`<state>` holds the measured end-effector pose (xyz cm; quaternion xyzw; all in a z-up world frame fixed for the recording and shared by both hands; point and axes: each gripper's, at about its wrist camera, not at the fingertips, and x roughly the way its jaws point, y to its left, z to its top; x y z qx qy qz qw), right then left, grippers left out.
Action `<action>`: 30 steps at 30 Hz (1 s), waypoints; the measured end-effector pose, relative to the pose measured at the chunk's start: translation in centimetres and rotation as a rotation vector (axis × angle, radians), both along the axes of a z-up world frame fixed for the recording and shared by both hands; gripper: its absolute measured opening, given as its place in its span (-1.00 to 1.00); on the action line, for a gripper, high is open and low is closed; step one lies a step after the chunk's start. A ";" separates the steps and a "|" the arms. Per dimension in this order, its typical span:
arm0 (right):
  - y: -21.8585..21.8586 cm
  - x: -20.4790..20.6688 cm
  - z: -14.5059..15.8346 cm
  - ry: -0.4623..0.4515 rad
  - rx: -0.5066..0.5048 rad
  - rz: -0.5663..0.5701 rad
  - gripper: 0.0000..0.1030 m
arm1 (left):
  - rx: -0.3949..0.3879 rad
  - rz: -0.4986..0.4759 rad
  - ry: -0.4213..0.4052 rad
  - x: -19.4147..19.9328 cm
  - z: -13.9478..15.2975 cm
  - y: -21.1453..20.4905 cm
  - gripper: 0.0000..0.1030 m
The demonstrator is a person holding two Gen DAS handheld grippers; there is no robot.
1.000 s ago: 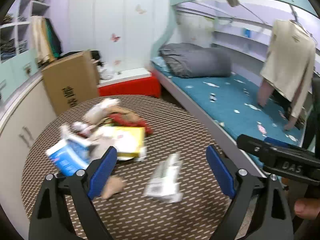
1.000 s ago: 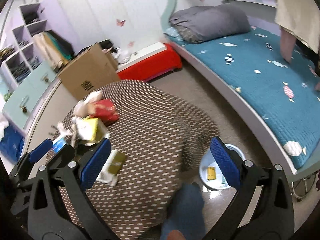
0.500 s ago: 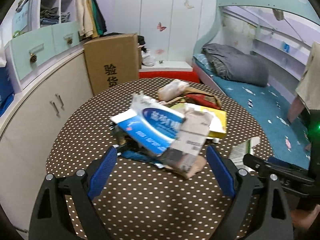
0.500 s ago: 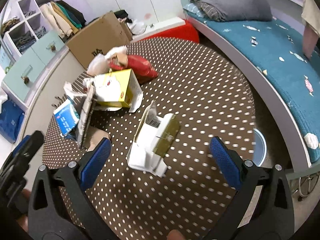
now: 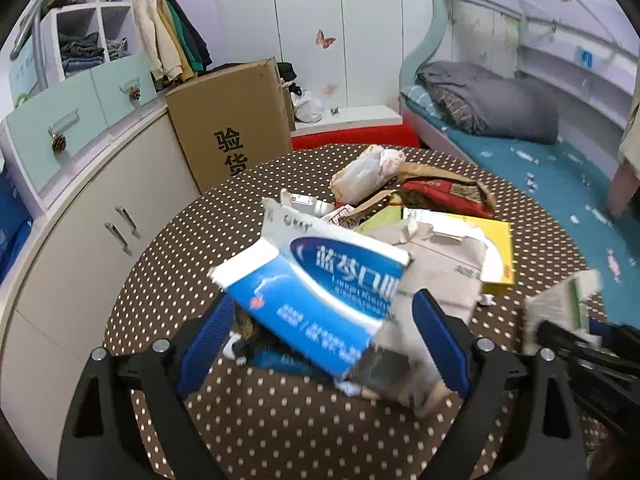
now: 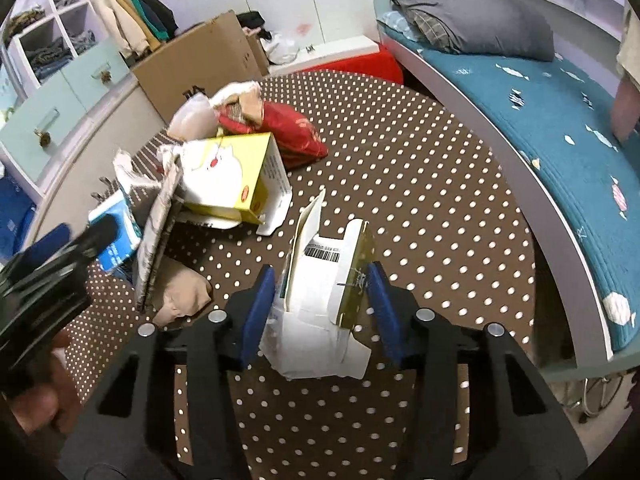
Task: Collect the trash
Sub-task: 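Grasp the blue-white medicine box with the left gripper while the right grasps a white carton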
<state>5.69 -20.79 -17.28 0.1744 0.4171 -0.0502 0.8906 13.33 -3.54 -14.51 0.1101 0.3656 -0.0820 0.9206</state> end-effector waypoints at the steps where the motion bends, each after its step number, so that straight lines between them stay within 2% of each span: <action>1: -0.3 -0.2 0.0 -0.002 0.006 0.001 -0.08 | 0.019 0.005 -0.001 0.4 -0.2 -0.3 0.72; 5: -1.0 -0.4 0.0 -0.008 0.021 0.008 -0.08 | 0.128 0.029 -0.008 2.1 -1.2 -2.0 0.72; 7: -1.0 -0.2 0.0 -0.011 0.027 0.013 -0.08 | 0.166 0.044 -0.028 2.8 -1.2 -2.4 0.40; 9: -1.1 -0.3 0.1 -0.016 0.030 0.015 -0.09 | 0.145 0.047 0.005 3.4 -1.3 -2.2 -0.42; 10: -1.2 -0.4 0.2 -0.020 0.033 0.014 -0.09 | 0.126 0.053 0.018 3.7 -1.3 -1.9 -0.50; 11: -1.4 -0.6 0.3 -0.024 0.036 0.015 -0.09 | 0.108 0.052 0.023 3.8 -1.3 -1.5 -0.68; 13: -1.7 -1.0 0.7 -0.040 0.038 0.017 -0.09 | 0.054 0.053 0.008 3.3 -0.8 -0.1 -0.86; 18: -2.7 -1.8 1.7 -0.073 0.047 0.012 -0.10 | -0.132 0.047 -0.033 1.6 1.7 4.0 -0.92; 22: -3.6 -2.3 2.9 -0.112 0.058 0.004 -0.10 | -0.228 0.042 -0.074 -0.3 4.0 6.1 -0.92; 27: -5.1 -3.4 5.2 -0.178 0.055 0.001 -0.10 | -0.316 -0.008 -0.100 -2.1 6.5 5.8 -0.92; 30: -6.6 -4.0 6.4 -0.205 0.044 -0.014 -0.10 | -0.381 -0.081 -0.106 -3.6 7.9 3.9 -0.92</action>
